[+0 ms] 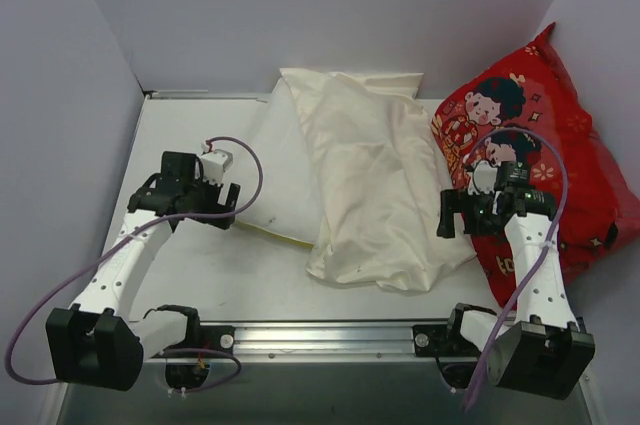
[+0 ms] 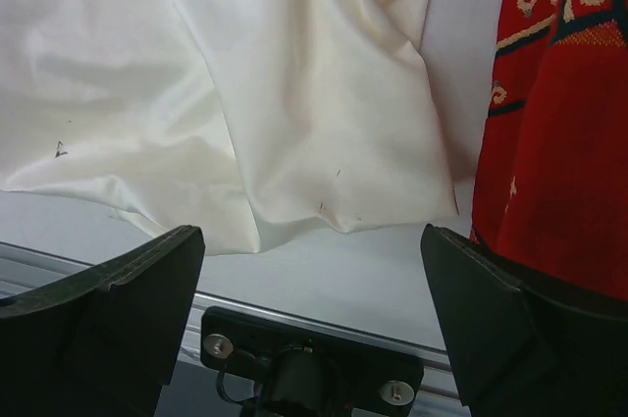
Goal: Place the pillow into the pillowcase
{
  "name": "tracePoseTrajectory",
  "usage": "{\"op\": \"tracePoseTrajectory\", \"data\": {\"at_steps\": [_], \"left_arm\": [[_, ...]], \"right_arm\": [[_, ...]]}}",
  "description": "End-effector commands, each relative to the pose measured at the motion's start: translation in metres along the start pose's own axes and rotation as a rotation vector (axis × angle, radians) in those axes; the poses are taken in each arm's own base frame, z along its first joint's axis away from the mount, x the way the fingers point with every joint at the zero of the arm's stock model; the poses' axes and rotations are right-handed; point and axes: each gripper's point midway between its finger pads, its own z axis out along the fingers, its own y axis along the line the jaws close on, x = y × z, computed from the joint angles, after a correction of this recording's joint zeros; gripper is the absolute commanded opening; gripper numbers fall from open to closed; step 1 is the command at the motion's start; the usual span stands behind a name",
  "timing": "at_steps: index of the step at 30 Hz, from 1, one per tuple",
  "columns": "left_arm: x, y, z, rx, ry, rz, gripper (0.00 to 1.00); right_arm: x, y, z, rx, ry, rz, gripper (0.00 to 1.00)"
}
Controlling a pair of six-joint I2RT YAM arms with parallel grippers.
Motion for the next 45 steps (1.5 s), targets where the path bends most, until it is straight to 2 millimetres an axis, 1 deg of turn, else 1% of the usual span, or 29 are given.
{"op": "tracePoseTrajectory", "data": {"at_steps": [1, 2, 3, 4, 7, 8, 10, 11, 13, 14, 18, 20, 22, 23, 24, 26, 27, 28, 30, 31, 32, 34, 35, 36, 37, 39, 42, 44, 45], "left_arm": [[-0.051, -0.012, -0.003, 0.019, -0.121, 0.073, 0.97], [-0.058, -0.016, 0.005, 0.037, -0.107, 0.075, 0.98], [-0.080, -0.021, 0.000, 0.051, -0.148, 0.077, 0.98], [-0.088, -0.036, 0.003, 0.102, -0.149, 0.069, 0.97], [-0.112, -0.062, 0.016, 0.192, -0.148, 0.047, 0.97], [-0.112, -0.084, 0.025, 0.269, -0.128, 0.062, 0.97], [-0.118, -0.108, 0.031, 0.359, -0.132, 0.071, 0.98], [-0.112, -0.130, 0.038, 0.432, -0.100, 0.091, 0.98], [-0.107, -0.151, 0.047, 0.489, -0.079, 0.106, 0.97], [-0.095, -0.171, 0.053, 0.555, -0.037, 0.127, 0.98], [-0.067, -0.212, 0.067, 0.670, 0.032, 0.153, 0.98], [-0.053, -0.223, 0.073, 0.692, 0.063, 0.177, 0.97], [-0.049, -0.230, 0.075, 0.707, 0.073, 0.193, 0.92], [-0.050, -0.228, 0.075, 0.705, 0.073, 0.188, 0.85], [-0.054, -0.224, 0.072, 0.703, 0.072, 0.186, 0.83], [-0.064, -0.212, 0.058, 0.743, 0.041, 0.210, 0.82], [-0.071, -0.203, 0.050, 0.735, 0.035, 0.212, 0.82], [-0.081, -0.182, 0.049, 0.699, 0.013, 0.171, 0.82], [-0.096, -0.156, 0.040, 0.641, -0.032, 0.150, 0.87], [-0.106, -0.140, 0.039, 0.588, -0.061, 0.141, 0.89], [-0.112, -0.109, 0.048, 0.461, -0.069, 0.119, 0.91], [-0.120, -0.080, 0.059, 0.355, -0.076, 0.124, 0.93], [-0.117, -0.057, 0.074, 0.272, -0.043, 0.102, 0.94], [-0.117, -0.046, 0.082, 0.240, -0.031, 0.106, 0.94], [-0.117, -0.036, 0.090, 0.200, -0.017, 0.095, 0.98], [-0.116, -0.015, 0.113, 0.155, 0.026, 0.066, 0.97], [-0.119, 0.003, 0.137, 0.127, 0.051, 0.029, 0.98], [-0.125, 0.010, 0.150, 0.108, 0.055, 0.019, 0.97], [-0.128, 0.014, 0.155, 0.090, 0.052, 0.022, 0.97]], "right_arm": [[-0.009, 0.002, 0.005, -0.036, 0.042, -0.006, 1.00], [-0.012, 0.002, 0.007, -0.044, 0.046, 0.001, 1.00], [-0.019, 0.003, 0.007, -0.052, 0.043, 0.006, 1.00], [-0.020, 0.005, 0.015, -0.081, 0.073, 0.032, 1.00], [-0.032, 0.010, 0.026, -0.126, 0.107, 0.052, 1.00], [-0.035, 0.011, 0.030, -0.134, 0.115, 0.049, 0.99], [-0.040, 0.011, 0.041, -0.143, 0.148, 0.039, 0.97], [-0.042, 0.009, 0.046, -0.135, 0.158, 0.033, 0.97], [-0.046, 0.009, 0.059, -0.141, 0.194, 0.022, 0.93], [-0.047, 0.009, 0.063, -0.143, 0.207, 0.017, 0.91], [-0.049, 0.006, 0.087, -0.141, 0.264, 0.015, 0.84], [-0.050, 0.005, 0.097, -0.147, 0.291, 0.016, 0.78], [-0.053, 0.004, 0.104, -0.146, 0.300, 0.018, 0.73], [-0.060, 0.004, 0.103, -0.144, 0.281, 0.013, 0.73], [-0.064, 0.006, 0.104, -0.146, 0.273, 0.002, 0.73], [-0.077, 0.008, 0.104, -0.145, 0.241, -0.015, 0.72], [-0.092, 0.009, 0.101, -0.146, 0.203, -0.022, 0.72], [-0.101, 0.012, 0.102, -0.164, 0.183, -0.005, 0.72], [-0.128, 0.015, 0.100, -0.177, 0.122, 0.004, 0.72], [-0.135, 0.018, 0.107, -0.199, 0.117, 0.011, 0.72], [-0.141, 0.019, 0.111, -0.204, 0.112, 0.028, 0.72], [-0.153, 0.021, 0.126, -0.212, 0.115, 0.032, 0.70], [-0.157, 0.022, 0.131, -0.212, 0.117, 0.037, 0.69], [-0.154, 0.020, 0.145, -0.213, 0.144, 0.046, 0.67], [-0.162, 0.019, 0.150, -0.207, 0.128, 0.045, 0.65], [-0.164, 0.013, 0.162, -0.183, 0.134, 0.065, 0.62], [-0.163, 0.003, 0.191, -0.152, 0.151, 0.096, 0.55], [-0.166, -0.002, 0.201, -0.133, 0.145, 0.106, 0.51], [-0.160, -0.009, 0.211, -0.098, 0.171, 0.123, 0.44]]}}
